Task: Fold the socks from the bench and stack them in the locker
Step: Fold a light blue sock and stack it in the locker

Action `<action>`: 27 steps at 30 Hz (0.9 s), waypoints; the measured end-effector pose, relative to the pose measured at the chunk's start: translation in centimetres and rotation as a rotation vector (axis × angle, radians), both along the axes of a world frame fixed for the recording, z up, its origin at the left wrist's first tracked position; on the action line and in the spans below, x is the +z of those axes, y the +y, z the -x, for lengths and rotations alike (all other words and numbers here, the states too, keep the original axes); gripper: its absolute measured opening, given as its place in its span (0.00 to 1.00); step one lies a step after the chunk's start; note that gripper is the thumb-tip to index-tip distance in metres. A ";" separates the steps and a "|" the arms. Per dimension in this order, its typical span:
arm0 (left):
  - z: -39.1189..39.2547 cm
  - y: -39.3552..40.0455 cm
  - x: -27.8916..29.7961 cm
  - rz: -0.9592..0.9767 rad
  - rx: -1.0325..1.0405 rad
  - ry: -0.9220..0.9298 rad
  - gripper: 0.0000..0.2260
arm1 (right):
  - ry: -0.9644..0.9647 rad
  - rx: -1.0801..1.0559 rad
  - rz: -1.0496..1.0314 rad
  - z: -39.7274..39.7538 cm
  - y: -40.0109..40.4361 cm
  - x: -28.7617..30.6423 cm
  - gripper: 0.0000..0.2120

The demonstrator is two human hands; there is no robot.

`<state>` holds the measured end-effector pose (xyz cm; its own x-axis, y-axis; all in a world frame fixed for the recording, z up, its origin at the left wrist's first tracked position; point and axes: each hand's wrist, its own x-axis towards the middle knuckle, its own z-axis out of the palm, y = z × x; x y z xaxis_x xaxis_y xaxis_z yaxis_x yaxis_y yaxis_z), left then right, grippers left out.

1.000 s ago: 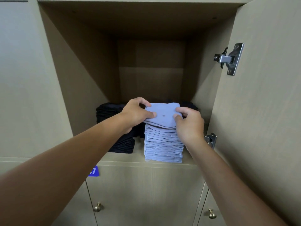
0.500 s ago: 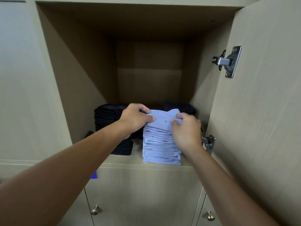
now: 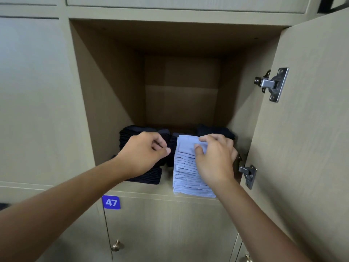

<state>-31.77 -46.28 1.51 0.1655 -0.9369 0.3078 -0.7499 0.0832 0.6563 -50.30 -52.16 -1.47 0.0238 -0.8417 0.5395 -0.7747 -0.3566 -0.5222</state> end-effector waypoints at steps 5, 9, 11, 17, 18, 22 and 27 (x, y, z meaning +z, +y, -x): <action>-2.8 5.5 -0.6 0.001 0.042 -0.012 0.03 | -0.019 0.192 0.072 -2.9 2.3 0.4 0.09; -5.8 9.4 -1.4 0.011 0.100 -0.045 0.03 | -0.100 0.370 0.082 -5.5 4.5 0.3 0.05; -7.5 11.4 -1.8 -0.004 0.130 -0.120 0.02 | -0.117 0.475 0.044 -6.6 5.8 0.2 0.04; -12.8 16.7 -2.2 -0.068 0.256 -0.230 0.02 | 0.006 0.728 -0.062 -10.0 9.4 -0.7 0.06; -13.8 17.4 -2.4 -0.072 0.282 -0.242 0.03 | 0.030 0.758 -0.069 -10.5 9.8 -0.9 0.06; -17.6 20.1 -3.4 -0.081 0.391 -0.248 0.03 | 0.133 0.860 -0.086 -12.7 10.9 -2.1 0.08; -21.7 23.9 -4.3 -0.172 0.472 -0.329 0.04 | 0.196 0.974 -0.121 -15.7 12.4 -3.1 0.09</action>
